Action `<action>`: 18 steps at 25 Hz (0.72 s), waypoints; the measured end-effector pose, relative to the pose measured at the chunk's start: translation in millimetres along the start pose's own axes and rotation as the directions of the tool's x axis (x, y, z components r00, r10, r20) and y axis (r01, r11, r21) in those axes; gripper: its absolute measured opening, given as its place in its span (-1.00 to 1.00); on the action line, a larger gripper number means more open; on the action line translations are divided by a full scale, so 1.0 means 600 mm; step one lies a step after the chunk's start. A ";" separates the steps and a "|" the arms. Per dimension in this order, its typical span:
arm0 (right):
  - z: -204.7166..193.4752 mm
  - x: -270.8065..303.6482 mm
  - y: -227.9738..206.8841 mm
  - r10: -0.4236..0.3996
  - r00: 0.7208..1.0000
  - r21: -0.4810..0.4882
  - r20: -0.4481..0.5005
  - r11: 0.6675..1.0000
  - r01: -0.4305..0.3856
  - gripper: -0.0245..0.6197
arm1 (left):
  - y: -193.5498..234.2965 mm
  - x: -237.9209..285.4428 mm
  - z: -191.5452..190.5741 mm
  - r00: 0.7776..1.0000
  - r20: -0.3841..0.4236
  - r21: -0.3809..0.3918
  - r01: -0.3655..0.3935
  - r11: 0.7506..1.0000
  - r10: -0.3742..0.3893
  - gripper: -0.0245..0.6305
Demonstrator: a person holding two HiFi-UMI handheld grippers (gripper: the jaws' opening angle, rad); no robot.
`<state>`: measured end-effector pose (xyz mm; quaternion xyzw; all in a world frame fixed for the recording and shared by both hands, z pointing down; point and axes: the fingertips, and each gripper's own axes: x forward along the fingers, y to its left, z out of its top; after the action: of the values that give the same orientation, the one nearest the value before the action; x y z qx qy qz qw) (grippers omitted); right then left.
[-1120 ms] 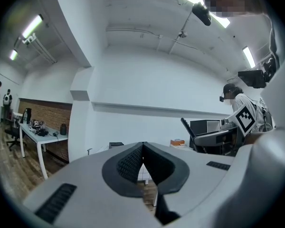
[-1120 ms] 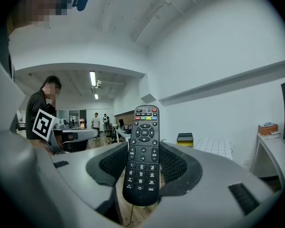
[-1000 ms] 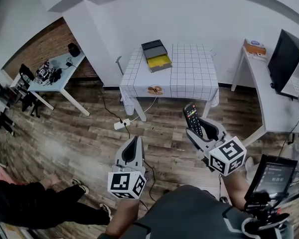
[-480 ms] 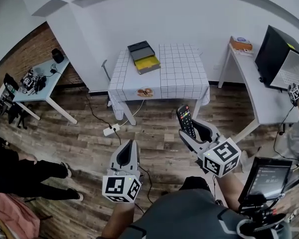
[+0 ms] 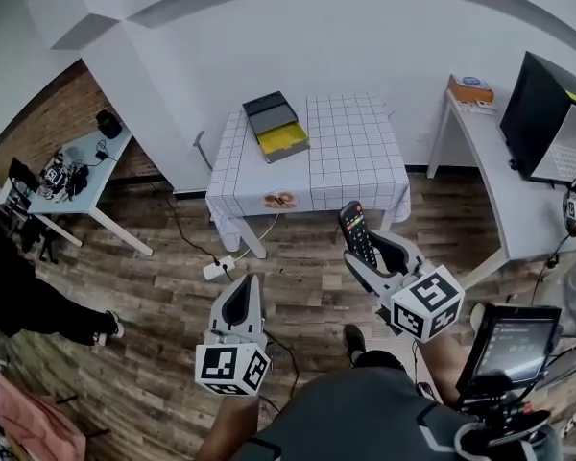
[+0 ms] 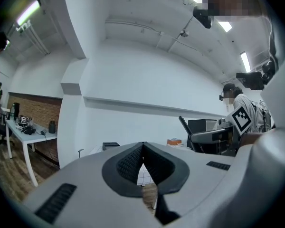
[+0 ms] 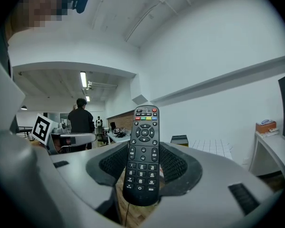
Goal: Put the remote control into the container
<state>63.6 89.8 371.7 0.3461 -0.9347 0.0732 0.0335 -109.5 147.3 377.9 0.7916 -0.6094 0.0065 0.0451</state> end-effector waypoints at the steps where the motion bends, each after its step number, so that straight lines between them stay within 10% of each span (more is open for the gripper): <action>1: 0.004 0.009 -0.014 0.003 1.000 0.000 0.006 1.000 -0.003 -0.26 | 0.001 0.018 0.003 1.000 -0.001 0.007 0.000 1.000 0.000 -0.90; 18: 0.069 0.134 -0.286 0.038 0.999 0.004 0.023 0.999 -0.038 -0.26 | 0.007 0.314 0.056 0.998 -0.027 0.058 -0.060 0.997 0.062 -0.90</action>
<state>114.2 -97.2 359.3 0.3291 -0.9413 0.0718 0.0207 -66.4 -37.8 357.2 0.7734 -0.6321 0.0367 0.0311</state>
